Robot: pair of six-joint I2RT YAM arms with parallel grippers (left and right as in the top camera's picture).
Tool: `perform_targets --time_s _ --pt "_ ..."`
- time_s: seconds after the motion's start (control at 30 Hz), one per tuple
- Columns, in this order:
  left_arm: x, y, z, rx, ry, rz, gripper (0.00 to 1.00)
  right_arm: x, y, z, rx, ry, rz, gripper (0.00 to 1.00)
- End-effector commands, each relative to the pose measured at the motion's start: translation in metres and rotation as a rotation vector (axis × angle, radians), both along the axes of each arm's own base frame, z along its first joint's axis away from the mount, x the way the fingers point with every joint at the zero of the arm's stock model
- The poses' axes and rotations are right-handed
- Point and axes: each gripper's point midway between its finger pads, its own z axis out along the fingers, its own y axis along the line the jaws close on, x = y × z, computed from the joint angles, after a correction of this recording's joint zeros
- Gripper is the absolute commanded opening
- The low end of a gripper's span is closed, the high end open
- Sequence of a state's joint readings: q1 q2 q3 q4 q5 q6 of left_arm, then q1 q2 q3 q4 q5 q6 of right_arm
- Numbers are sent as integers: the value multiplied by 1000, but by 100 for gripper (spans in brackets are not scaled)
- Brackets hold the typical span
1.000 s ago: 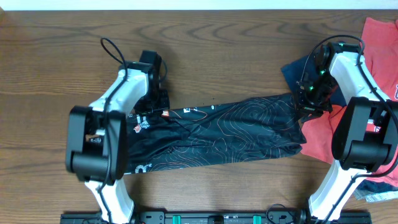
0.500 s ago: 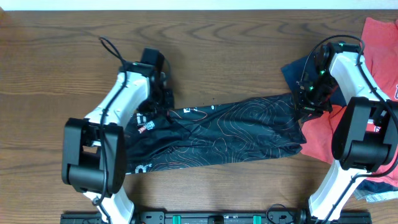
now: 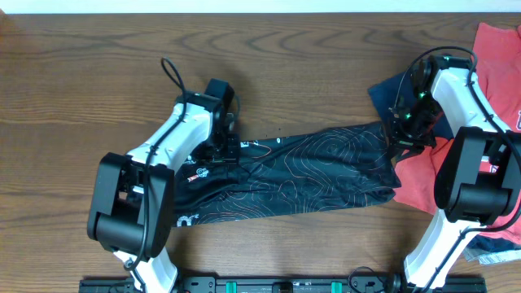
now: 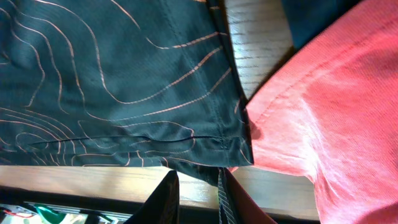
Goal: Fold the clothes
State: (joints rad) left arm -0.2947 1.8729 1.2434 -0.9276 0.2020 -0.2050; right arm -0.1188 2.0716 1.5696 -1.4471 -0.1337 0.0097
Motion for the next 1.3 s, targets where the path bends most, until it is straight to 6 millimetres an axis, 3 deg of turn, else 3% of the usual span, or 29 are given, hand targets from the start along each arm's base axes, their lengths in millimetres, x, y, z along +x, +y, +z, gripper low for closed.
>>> perform_targets --time_s 0.0,0.17,0.33,0.53,0.83,1.03,1.17,1.27 --pt "7 9 21 5 -51 22 55 -6 -13 -1 -14 24 -7 21" --pt "5 11 30 5 -58 52 55 -20 -17 -1 14 71 18 21" --pt "11 21 48 20 -119 121 56 -32 -13 -23 55 74 73 22" --pt "16 45 77 31 -206 222 58 -38 10 -51 186 17 91 42" --pt "16 52 80 32 -210 243 63 -34 44 -63 385 -78 46 63" --pt "16 52 80 33 -209 243 64 -33 46 -66 392 -88 42 61" --pt "14 52 80 35 -202 243 67 -35 42 -67 366 -80 55 51" --pt "13 53 79 37 -198 235 68 -49 30 -68 293 -9 64 50"
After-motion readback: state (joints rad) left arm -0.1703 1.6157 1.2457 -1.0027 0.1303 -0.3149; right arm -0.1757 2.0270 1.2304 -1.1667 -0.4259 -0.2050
